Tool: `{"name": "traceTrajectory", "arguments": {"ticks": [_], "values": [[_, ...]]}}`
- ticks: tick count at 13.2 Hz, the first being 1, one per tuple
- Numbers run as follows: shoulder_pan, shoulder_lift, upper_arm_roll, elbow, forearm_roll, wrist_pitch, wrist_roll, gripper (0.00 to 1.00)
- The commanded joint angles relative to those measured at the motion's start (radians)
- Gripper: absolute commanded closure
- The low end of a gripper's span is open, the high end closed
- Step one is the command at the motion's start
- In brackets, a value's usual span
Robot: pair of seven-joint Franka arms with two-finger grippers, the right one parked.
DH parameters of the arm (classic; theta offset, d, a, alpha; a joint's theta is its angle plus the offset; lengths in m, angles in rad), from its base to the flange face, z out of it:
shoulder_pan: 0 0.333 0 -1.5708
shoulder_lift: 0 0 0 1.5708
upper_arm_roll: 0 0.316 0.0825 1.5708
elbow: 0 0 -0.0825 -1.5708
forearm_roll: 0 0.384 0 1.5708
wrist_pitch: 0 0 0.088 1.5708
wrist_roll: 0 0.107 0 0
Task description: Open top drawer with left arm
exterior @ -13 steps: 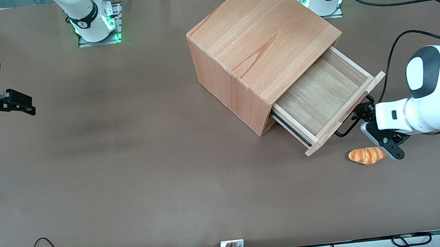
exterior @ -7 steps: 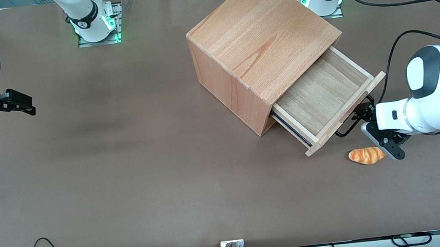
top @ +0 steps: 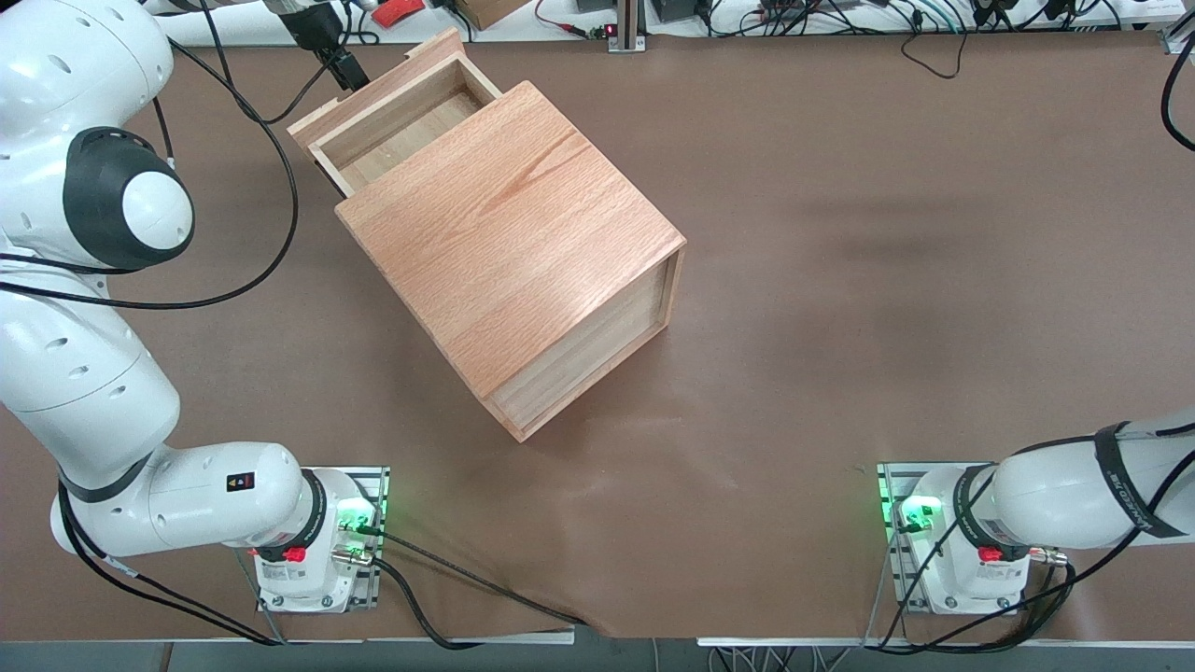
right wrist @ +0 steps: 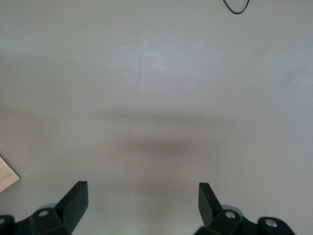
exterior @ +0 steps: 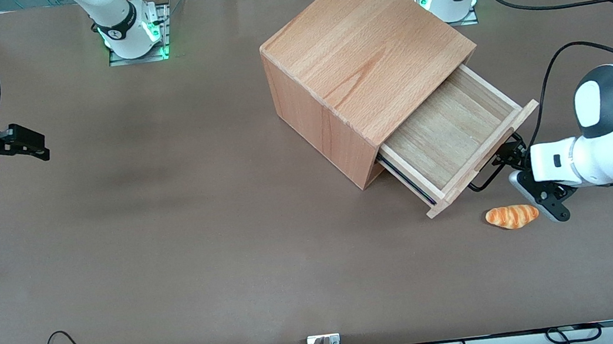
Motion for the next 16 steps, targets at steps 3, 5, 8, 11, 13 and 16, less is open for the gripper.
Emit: {"name": "traceTrajectory", "arguments": {"ticks": [3,5,8,11,13,16], "values": [[0.022,0.044,-0.003,0.077,-0.054,-0.063,0.006,0.00],[0.022,0.079,-0.003,0.148,-0.060,-0.121,0.003,0.00],[0.022,0.085,-0.003,0.171,-0.084,-0.143,-0.001,0.00],[0.023,0.079,-0.004,0.173,-0.091,-0.171,-0.004,0.00],[0.026,0.070,-0.004,0.177,-0.094,-0.192,-0.010,0.00],[0.042,0.070,-0.004,0.223,-0.100,-0.244,-0.010,0.00]]}}
